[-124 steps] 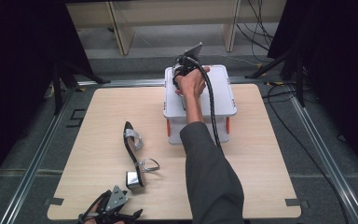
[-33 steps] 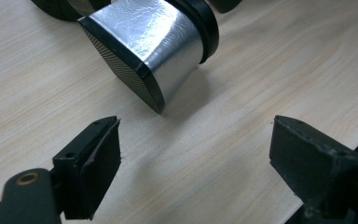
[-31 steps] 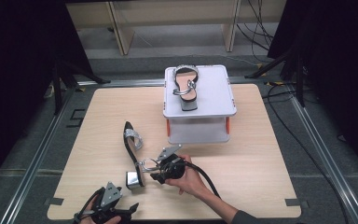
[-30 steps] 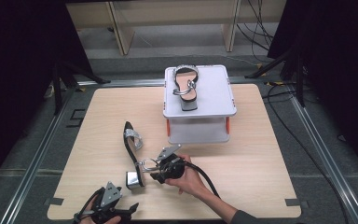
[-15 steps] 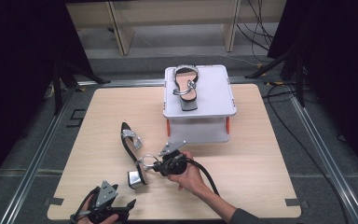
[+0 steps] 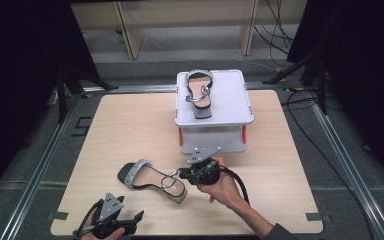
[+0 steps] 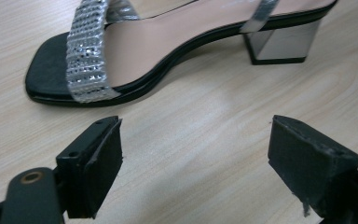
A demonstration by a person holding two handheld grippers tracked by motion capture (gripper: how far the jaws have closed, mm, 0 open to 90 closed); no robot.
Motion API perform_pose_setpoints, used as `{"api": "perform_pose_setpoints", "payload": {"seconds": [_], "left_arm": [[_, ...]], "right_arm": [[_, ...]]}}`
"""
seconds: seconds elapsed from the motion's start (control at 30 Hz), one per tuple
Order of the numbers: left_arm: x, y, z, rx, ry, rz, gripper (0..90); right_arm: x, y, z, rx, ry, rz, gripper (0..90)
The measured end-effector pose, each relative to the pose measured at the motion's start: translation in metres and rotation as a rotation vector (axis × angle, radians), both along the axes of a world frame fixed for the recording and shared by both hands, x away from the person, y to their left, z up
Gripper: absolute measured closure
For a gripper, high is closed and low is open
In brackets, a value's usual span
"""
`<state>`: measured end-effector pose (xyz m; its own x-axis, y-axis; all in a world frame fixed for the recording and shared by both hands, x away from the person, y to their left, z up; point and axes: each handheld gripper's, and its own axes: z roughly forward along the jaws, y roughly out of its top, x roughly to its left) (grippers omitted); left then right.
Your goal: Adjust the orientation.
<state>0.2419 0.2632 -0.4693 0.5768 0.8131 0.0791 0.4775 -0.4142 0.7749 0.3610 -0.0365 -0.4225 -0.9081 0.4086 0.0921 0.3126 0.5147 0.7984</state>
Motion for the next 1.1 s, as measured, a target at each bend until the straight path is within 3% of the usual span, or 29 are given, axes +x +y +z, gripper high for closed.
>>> {"api": "perform_pose_setpoints", "payload": {"seconds": [0.1, 0.13, 0.23, 0.27, 0.33, 0.37, 0.43, 0.47, 0.53, 0.6, 0.73, 0.8, 0.87, 0.93, 0.97, 1.1], "left_arm": [[-0.001, -0.001, 0.0, -0.01, 0.009, 0.007, 17.3], [-0.002, -0.003, -0.001, -0.047, 0.014, 0.024, 17.3], [-0.003, -0.002, -0.001, -0.017, 0.028, 0.016, 17.3], [-0.003, -0.004, -0.002, -0.049, 0.023, 0.033, 17.3], [-0.003, -0.004, -0.002, -0.042, 0.019, 0.027, 17.3], [-0.001, -0.002, -0.001, -0.01, 0.015, 0.006, 17.3], [-0.003, -0.005, -0.002, -0.049, 0.023, 0.018, 17.3], [0.0, -0.003, -0.001, -0.005, 0.008, -0.006, 17.3], [-0.002, -0.006, -0.003, -0.037, 0.018, 0.004, 17.3], [-0.002, -0.005, -0.003, -0.016, 0.027, 0.001, 17.3], [-0.002, -0.006, -0.004, -0.038, 0.027, 0.015, 17.2], [-0.003, -0.007, -0.004, -0.038, 0.032, 0.009, 17.2], [-0.001, -0.006, -0.003, -0.021, 0.029, 0.005, 17.2], [-0.002, -0.007, -0.005, -0.03, 0.032, 0.007, 17.2], [-0.002, -0.007, -0.005, -0.029, 0.034, 0.003, 17.2], [-0.001, -0.007, -0.005, -0.016, 0.037, -0.001, 17.2]], "right_arm": [[-0.007, -0.01, 0.002, -0.01, -0.019, 0.007, 84.2], [-0.012, -0.015, 0.003, -0.015, -0.008, 0.001, 84.2], [-0.017, -0.027, 0.005, -0.013, -0.003, -0.002, 84.2], [-0.018, -0.032, 0.006, -0.015, -0.011, -0.002, 84.2], [-0.021, -0.044, 0.009, -0.011, -0.009, -0.016, 84.2], [-0.022, -0.051, 0.01, -0.008, -0.008, -0.03, 84.3], [-0.023, -0.063, 0.012, 0.0, -0.013, -0.048, 84.3], [-0.023, -0.07, 0.013, -0.007, -0.016, -0.06, 84.4], [-0.024, -0.085, 0.013, -0.011, -0.023, -0.089, 84.4], [-0.024, -0.098, 0.011, -0.024, -0.033, -0.11, 84.4], [-0.024, -0.112, 0.004, -0.034, 0.007, -0.13, 83.5], [-0.024, -0.112, 0.003, -0.04, 0.038, -0.111, 81.4], [-0.025, -0.113, 0.008, -0.051, 0.015, -0.126, 77.2], [-0.027, -0.118, 0.016, -0.068, 0.025, -0.122, 71.1], [-0.027, -0.122, 0.024, -0.047, 0.0, -0.151, 68.7], [-0.027, -0.122, 0.049, -0.002, -0.002, -0.197, 54.2]]}}
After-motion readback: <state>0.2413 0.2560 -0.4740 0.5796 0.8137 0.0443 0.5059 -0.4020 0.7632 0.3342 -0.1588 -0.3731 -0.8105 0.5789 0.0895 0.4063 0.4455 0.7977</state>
